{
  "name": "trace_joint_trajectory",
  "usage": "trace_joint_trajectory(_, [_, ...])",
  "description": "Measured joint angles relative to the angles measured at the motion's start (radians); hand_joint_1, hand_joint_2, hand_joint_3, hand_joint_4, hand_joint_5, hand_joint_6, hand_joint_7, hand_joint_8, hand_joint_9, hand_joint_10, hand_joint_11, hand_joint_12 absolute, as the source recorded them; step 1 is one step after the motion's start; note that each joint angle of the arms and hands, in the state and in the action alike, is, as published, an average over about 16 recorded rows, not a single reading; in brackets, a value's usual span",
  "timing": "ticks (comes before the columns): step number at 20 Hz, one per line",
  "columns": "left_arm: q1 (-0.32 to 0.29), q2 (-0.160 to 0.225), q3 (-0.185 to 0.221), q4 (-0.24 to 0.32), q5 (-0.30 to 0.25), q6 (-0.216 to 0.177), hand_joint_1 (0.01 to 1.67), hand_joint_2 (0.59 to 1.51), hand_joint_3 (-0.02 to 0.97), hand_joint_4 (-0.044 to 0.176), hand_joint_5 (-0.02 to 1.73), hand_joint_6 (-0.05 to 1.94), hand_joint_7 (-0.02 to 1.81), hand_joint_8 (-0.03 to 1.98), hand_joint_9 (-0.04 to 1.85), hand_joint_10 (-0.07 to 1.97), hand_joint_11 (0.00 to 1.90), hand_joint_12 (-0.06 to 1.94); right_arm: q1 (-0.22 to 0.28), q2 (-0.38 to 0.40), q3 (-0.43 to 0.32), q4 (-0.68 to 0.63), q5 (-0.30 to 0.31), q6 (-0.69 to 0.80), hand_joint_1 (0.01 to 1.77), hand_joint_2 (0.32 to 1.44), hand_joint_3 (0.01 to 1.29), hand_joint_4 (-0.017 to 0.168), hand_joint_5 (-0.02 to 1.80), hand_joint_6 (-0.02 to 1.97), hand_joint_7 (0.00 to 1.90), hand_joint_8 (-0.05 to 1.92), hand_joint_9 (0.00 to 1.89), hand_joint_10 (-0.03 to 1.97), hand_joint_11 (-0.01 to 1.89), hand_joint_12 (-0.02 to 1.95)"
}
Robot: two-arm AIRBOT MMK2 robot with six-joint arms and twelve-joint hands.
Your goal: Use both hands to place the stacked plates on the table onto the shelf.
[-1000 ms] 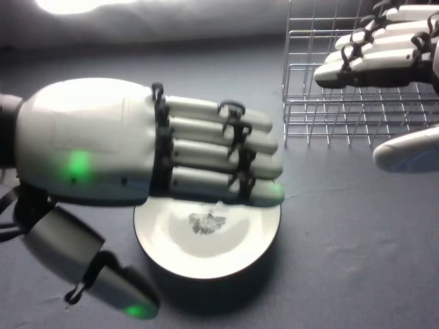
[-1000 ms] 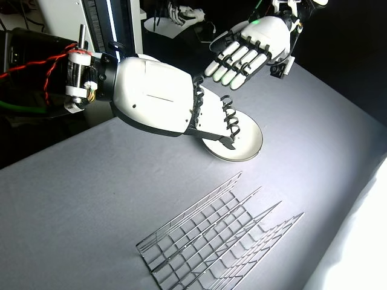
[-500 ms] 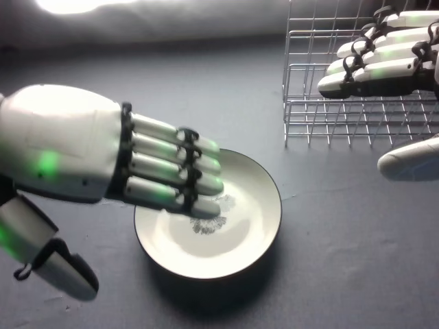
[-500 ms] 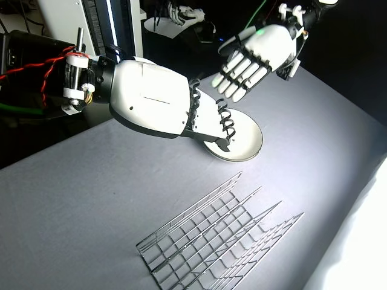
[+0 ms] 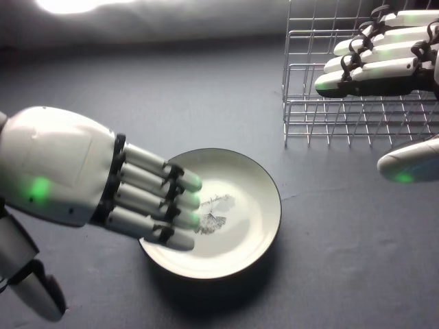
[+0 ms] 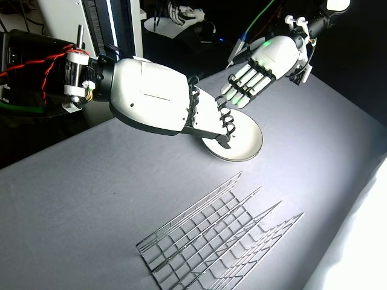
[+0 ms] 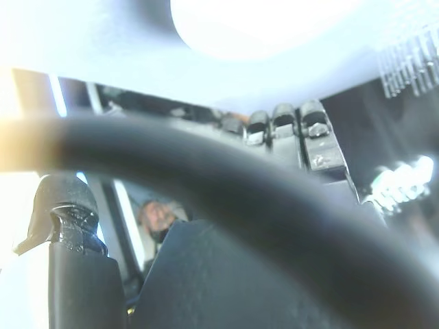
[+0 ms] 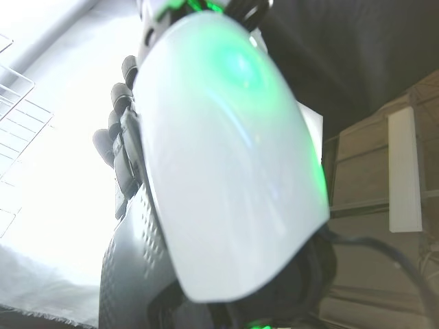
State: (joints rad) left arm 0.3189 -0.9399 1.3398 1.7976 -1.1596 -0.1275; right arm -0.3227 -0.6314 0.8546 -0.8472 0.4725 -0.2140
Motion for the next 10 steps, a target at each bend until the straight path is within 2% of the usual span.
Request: trace_joint_trajectory(10, [0.064, -0.078, 0.076, 0.045, 0.046, 0.037, 0.02, 1.073, 0.007, 0.003, 0.02, 0.01, 0.02, 0.01, 0.02, 0.00, 0.01, 0.02, -0.015, 0.001, 0.000, -0.002, 0.007, -0.010, 0.02, 1.20, 0.01, -0.001, 0.23, 0.01, 0.22, 0.01, 0.18, 0.00, 0.02, 0.55])
